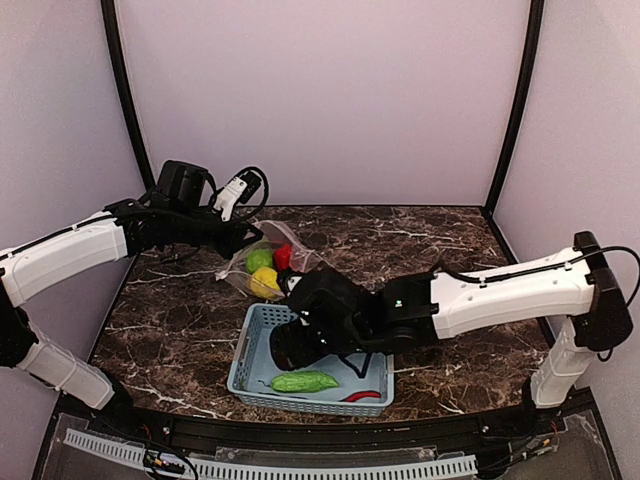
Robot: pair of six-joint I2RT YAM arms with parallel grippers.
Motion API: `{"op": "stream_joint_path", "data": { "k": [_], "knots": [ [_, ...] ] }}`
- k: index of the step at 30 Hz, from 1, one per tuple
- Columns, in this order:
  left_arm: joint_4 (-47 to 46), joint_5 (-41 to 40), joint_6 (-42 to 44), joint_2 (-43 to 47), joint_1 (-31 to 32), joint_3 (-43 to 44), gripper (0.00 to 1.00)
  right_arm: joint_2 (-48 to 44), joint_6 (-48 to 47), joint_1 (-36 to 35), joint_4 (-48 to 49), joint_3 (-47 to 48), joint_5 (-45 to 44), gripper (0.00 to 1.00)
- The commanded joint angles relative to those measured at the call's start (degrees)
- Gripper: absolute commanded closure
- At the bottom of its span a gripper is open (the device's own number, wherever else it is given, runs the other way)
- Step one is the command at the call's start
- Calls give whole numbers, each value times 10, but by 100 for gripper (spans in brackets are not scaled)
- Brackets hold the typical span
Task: Place the food in the zip-top bag and seal the zipper
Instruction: Pick up the fake fruit from the bin, then place the fake fruit in the zipper food storage bag.
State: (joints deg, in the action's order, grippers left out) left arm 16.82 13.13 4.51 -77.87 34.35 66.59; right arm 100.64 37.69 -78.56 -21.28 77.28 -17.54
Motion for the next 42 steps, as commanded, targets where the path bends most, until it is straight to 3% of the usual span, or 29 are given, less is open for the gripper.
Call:
{"op": "stream_joint_path", "data": {
  "k": [1, 8, 19, 31, 42],
  "knots": [
    [5, 13, 3, 17, 0, -5, 99, -66, -17, 3, -16, -16, -67, 44],
    [6, 13, 3, 11, 0, -5, 99, -75, -75, 49, -11, 34, -81, 43],
    [7, 11, 4, 1, 0, -6, 99, 27, -189, 104, 9, 168, -60, 43],
    [7, 15, 3, -4, 0, -6, 99, 140, -216, 138, -31, 280, -89, 41],
    [7, 15, 3, -7, 0, -6, 99, 178, -199, 160, -49, 300, -111, 37]
  ]
}}
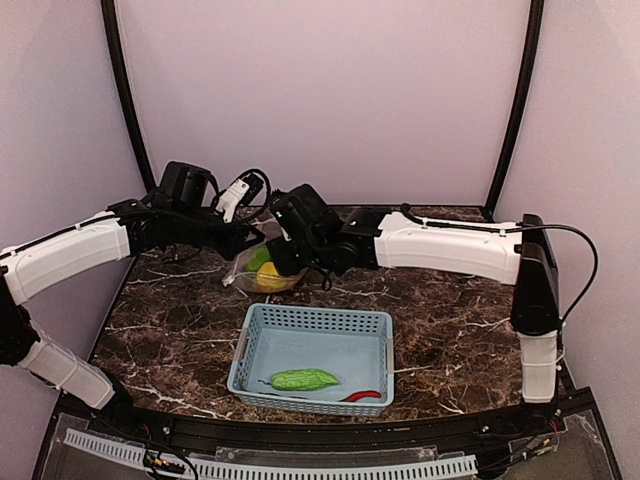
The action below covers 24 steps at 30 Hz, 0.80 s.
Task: Place the food in the zip-top bag and seal the zipper
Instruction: Place the fake fruit in the zipper food storage bag.
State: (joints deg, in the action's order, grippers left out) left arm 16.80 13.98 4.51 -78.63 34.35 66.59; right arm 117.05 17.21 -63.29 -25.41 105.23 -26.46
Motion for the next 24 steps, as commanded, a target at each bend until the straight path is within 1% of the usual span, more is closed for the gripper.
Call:
{"op": "stream_joint_path", "data": {
  "k": [1, 11, 19, 24],
  "knots": [
    [7, 8, 2, 0, 0, -6, 99, 16, 5, 9, -9, 21, -22, 36],
    [7, 4, 3, -1, 0, -6, 100, 14, 10, 9, -11, 23, -24, 20],
    [7, 4, 3, -1, 0, -6, 99, 5, 13, 9, -11, 22, -22, 19],
    [8, 2, 5, -2, 0, -7, 99, -19, 15, 9, -7, 14, 3, 19]
  ]
}}
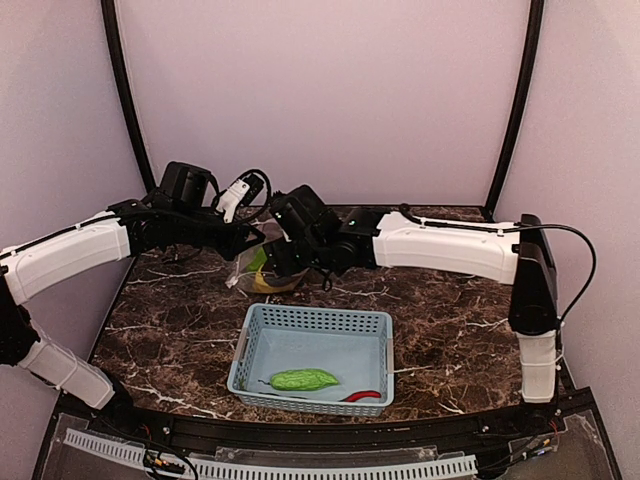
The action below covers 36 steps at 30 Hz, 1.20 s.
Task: Place the food in the zip-top bag and seal the zipper
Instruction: Place the fake fruit in the zipper food storage bag, then pick up the fake vegetable from the bin.
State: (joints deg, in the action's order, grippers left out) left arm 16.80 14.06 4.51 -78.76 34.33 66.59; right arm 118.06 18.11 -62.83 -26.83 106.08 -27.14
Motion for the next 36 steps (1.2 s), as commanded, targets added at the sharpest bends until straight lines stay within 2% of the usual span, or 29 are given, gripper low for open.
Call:
{"op": "stream_joint_path", "data": {
  "k": [1, 8, 12, 19, 25, 28, 36],
  "knots": [
    [8, 0, 5, -1, 0, -7, 99, -39, 5, 3, 12, 0, 19, 19],
    [8, -2, 5, 0, 0, -6, 99, -133, -1, -8, 34, -80, 92, 18],
    [8, -4, 6, 1, 0, -7, 99, -203, -29, -27, 71, -180, 174, 18],
    [9, -4, 6, 0, 0, -6, 99, -277, -37, -69, 56, -325, 230, 21],
    [9, -4, 6, -2, 0, -7, 99, -249, -34, -105, 57, -370, 248, 25],
    [9, -1, 6, -5, 0, -7, 99, -223, -34, -108, 62, -378, 256, 30],
    [9, -4, 6, -3, 0, -7, 99, -181, -61, -109, 70, -394, 258, 32]
  ]
}}
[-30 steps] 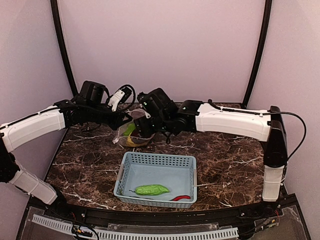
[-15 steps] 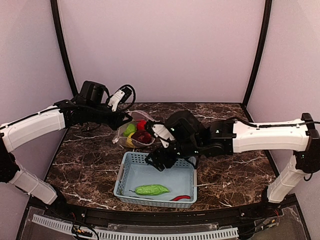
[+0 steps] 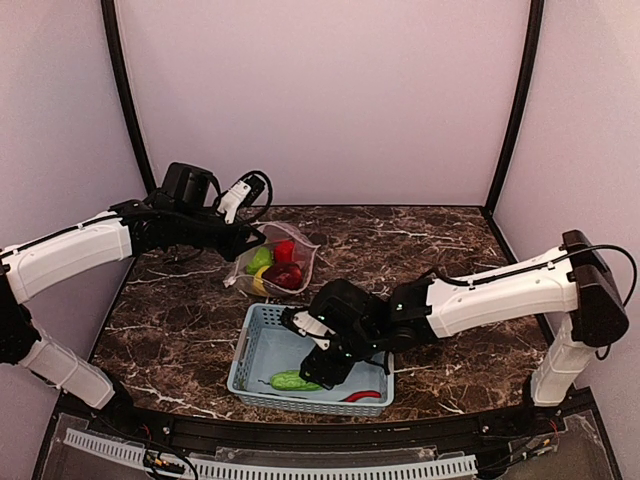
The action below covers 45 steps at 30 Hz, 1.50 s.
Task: Place the food in the zip-top bag and seal the zipper
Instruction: Pick up the fake vegetable from the bin.
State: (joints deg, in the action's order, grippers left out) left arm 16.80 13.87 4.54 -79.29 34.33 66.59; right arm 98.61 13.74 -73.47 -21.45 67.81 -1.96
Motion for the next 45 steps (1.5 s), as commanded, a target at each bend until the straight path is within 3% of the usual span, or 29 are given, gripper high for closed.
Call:
{"op": "stream_joint_path", "data": {
  "k": [1, 22, 28, 35, 45],
  "knots": [
    [9, -2, 6, 3, 0, -6, 99, 17, -19, -2, 16, -14, 4, 32],
    [9, 3, 5, 5, 0, -6, 99, 90, -11, -2, 28, -3, -2, 41],
    [9, 3, 5, 6, 0, -6, 99, 100, -4, -1, 28, 2, 2, 54],
    [9, 1, 6, 7, 0, -6, 99, 91, -3, 0, 29, -2, 4, 66],
    [9, -5, 7, 9, 0, -6, 99, 23, 22, 4, -6, -10, -20, 68]
  ]
}}
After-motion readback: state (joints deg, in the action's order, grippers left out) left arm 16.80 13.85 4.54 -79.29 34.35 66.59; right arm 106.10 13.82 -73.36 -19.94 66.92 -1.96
